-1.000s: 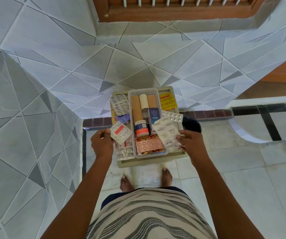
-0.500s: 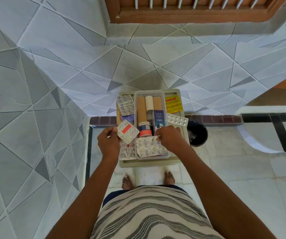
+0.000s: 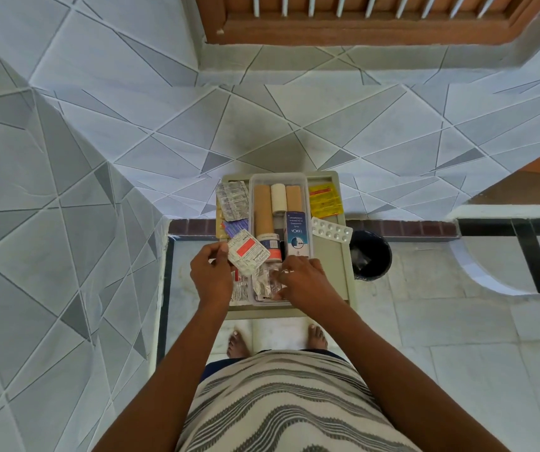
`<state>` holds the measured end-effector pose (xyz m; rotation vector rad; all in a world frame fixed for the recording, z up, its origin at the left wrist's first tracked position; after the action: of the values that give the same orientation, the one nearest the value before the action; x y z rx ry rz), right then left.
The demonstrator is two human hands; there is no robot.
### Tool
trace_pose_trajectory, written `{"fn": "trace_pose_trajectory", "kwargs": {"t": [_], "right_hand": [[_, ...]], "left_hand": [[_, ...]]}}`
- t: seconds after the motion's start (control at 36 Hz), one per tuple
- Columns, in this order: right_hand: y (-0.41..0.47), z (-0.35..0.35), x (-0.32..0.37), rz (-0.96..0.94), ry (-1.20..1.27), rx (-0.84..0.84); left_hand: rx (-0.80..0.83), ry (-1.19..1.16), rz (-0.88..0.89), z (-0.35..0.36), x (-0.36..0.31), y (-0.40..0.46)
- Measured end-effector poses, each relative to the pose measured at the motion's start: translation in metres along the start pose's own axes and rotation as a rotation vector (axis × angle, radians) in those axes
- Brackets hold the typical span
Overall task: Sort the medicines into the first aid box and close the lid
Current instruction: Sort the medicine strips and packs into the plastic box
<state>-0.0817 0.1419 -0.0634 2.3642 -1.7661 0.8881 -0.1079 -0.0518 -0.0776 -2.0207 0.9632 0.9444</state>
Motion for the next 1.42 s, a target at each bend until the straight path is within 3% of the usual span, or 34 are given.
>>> {"fn": "trace_pose_trajectory", "kwargs": {"t": [0.08, 0.39, 0.56, 0.64, 0.75, 0.83, 0.92, 1.08, 1.19, 1.42], "right_hand": [[0.001, -0.002, 0.002, 0.002, 0.081, 0.037], [0.0, 0.012, 0.013, -0.032, -0.178, -0.001], [0.003, 0.011, 0.017, 0.003, -0.119, 0.01], [-0.002, 0.011, 0.005, 0.068, 0.14, -0.037], [-0.005, -0.004, -0.012, 0.245, 0.592, -0.365], [-0.001, -0.012, -0.015, 0.315, 0.929, -0.426], [0.014, -0.02, -0.015, 0.289, 1.038, -0.406], [0.043, -0.028, -0.027, 0.506, 1.28, -0.532], [0.065, -0.037, -0.035, 0.568, 1.208, -0.602], [0.1, -0.027, -0.035, 0.559, 0.85, -0.511]], "left_hand": [[0.008, 0.008, 0.015, -0.001, 0.0, 0.0], [-0.007, 0.027, 0.009, -0.003, 0.003, 0.0], [0.009, 0.028, 0.008, -0.003, 0.0, -0.005], [0.036, 0.01, 0.033, -0.001, -0.005, -0.007], [0.074, -0.012, 0.069, 0.004, -0.011, -0.005], [0.112, -0.003, 0.099, 0.013, -0.017, -0.004], [0.125, 0.023, 0.163, 0.02, -0.028, 0.0], [0.126, 0.083, 0.283, 0.035, -0.049, 0.027], [0.141, 0.13, 0.333, 0.046, -0.056, 0.042], [0.137, 0.272, 0.464, 0.052, -0.057, 0.054]]}}
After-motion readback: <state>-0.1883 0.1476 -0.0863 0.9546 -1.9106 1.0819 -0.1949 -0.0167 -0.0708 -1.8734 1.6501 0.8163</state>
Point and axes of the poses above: each hand's wrist, its own y-axis towards the middle knuckle, its own z-axis out of the palm, x = y × z, the point moved 4 cm from there along y, towards the middle knuckle, and after that the axes turned 10 degrees about y, right-handed, at the moved point
